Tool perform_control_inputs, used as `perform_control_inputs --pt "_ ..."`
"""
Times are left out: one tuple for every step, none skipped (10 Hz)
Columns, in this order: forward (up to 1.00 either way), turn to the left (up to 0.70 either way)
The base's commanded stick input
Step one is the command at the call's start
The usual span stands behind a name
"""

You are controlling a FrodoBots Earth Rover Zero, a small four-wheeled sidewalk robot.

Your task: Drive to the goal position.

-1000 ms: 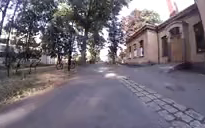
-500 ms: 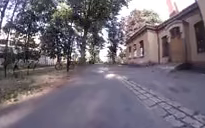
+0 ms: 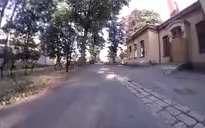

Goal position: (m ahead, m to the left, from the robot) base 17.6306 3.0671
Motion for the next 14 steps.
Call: perform_control_inputs --pt "0.45 0.0" --pt "0.45 0.0" --pt "0.45 0.0" --pt "0.45 0.0" --pt "0.45 0.0" --pt "0.45 0.0" --pt "0.45 0.0" --pt "0.45 0.0" --pt "0.45 0.0" --pt "0.45 0.0" --pt "0.45 0.0" --pt "0.45 0.0" --pt "0.45 0.0" --pt "0.45 0.0"
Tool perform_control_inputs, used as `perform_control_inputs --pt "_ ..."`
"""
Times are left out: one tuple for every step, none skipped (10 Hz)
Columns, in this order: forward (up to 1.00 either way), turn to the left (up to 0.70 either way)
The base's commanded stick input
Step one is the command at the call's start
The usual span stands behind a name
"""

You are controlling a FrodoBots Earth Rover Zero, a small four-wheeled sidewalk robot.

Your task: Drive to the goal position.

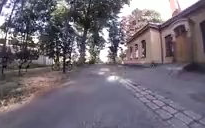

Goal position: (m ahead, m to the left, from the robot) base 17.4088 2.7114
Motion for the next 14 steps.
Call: perform_control_inputs --pt "0.45 0.0" --pt "0.45 0.0" --pt "0.45 0.0" --pt "0.45 0.0" --pt "0.45 0.0" --pt "0.45 0.0" --pt "0.45 0.0" --pt "0.45 0.0" --pt "0.45 0.0" --pt "0.45 0.0" --pt "0.45 0.0" --pt "0.45 0.0" --pt "0.45 0.0" --pt "0.45 0.0"
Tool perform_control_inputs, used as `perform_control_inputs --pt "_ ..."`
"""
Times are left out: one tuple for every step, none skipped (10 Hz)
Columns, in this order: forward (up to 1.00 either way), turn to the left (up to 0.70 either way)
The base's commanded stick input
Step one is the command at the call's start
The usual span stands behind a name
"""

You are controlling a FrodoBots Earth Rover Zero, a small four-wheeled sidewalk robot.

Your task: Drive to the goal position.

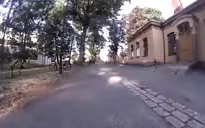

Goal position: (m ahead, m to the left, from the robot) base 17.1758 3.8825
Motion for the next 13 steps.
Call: perform_control_inputs --pt "0.45 0.0" --pt "0.45 0.0" --pt "0.45 0.0" --pt "0.45 0.0" --pt "0.45 0.0" --pt "0.45 0.0" --pt "0.45 0.0" --pt "0.45 0.0" --pt "0.45 0.0" --pt "0.45 0.0" --pt "0.45 0.0" --pt "0.45 0.0" --pt "0.45 0.0"
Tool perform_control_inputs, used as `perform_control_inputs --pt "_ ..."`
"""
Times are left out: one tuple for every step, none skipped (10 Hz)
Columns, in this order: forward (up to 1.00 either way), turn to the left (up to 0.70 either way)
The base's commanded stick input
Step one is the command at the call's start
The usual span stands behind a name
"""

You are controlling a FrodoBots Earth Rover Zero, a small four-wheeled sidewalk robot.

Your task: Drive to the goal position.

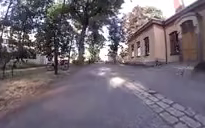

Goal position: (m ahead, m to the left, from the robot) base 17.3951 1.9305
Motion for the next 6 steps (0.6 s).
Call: perform_control_inputs --pt "0.45 0.0" --pt "0.45 0.0" --pt "0.45 0.0" --pt "0.45 0.0" --pt "0.45 0.0" --pt "0.45 0.0"
